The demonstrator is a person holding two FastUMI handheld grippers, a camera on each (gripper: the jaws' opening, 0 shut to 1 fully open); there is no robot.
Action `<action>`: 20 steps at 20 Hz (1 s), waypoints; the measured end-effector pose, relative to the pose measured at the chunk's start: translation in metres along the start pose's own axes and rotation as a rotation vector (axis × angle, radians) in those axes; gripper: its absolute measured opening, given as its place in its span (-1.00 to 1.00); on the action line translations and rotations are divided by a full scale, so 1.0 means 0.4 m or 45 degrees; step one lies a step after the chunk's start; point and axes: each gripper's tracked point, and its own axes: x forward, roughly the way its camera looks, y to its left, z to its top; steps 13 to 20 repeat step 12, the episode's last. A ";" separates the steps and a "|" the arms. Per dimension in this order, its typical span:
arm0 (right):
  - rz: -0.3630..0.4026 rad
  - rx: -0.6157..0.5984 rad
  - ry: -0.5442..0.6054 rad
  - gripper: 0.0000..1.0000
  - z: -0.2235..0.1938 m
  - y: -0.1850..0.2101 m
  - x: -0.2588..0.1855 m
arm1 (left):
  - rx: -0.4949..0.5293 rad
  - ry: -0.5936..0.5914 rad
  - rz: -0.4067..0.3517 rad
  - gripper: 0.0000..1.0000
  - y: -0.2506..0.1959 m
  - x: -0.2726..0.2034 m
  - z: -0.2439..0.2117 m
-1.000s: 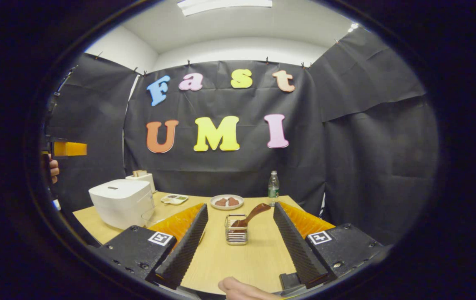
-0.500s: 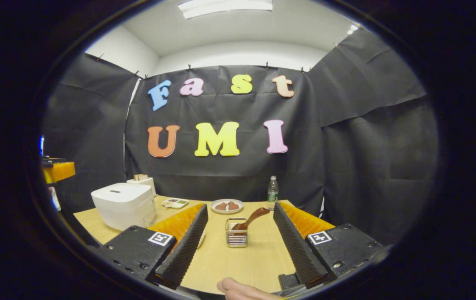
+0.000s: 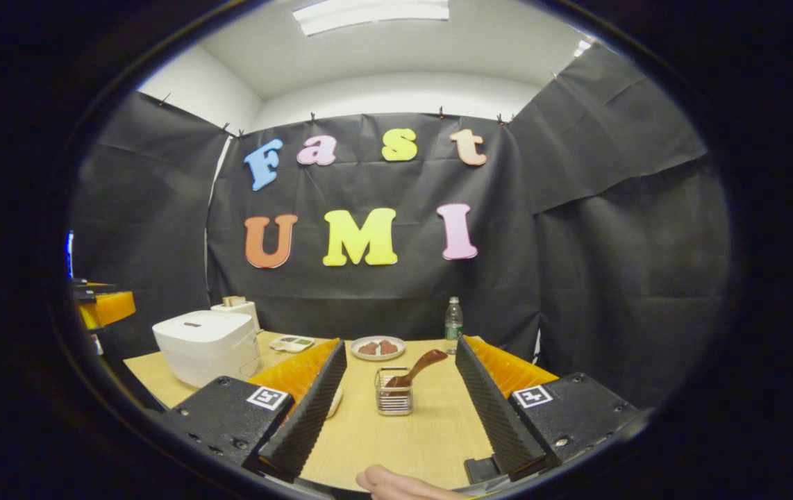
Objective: Close the left gripper, press the button to open the rice cooker; take a wooden spoon from the chopstick holder with the right hand, scoop a spoonful of rice and pour it into the rice cooker, then put the wooden spoon back into the chopstick holder.
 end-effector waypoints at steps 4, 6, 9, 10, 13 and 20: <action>-0.007 -0.002 0.014 1.00 -0.005 -0.001 -0.001 | -0.026 0.008 -0.034 0.91 -0.015 0.007 -0.007; -0.007 -0.004 0.012 1.00 0.000 0.001 -0.003 | -0.015 0.004 -0.040 0.91 -0.019 0.008 -0.004; -0.008 -0.008 0.011 1.00 0.003 0.002 -0.006 | -0.001 -0.001 -0.038 0.92 -0.023 0.002 -0.003; -0.009 -0.011 0.008 1.00 0.004 0.001 -0.008 | 0.005 0.001 -0.040 0.91 -0.027 0.002 -0.003; -0.010 -0.015 0.003 1.00 0.008 0.000 -0.006 | 0.025 -0.006 -0.031 0.92 -0.022 0.000 -0.001; -0.010 -0.015 0.003 1.00 0.008 0.000 -0.006 | 0.025 -0.006 -0.031 0.92 -0.022 0.000 -0.001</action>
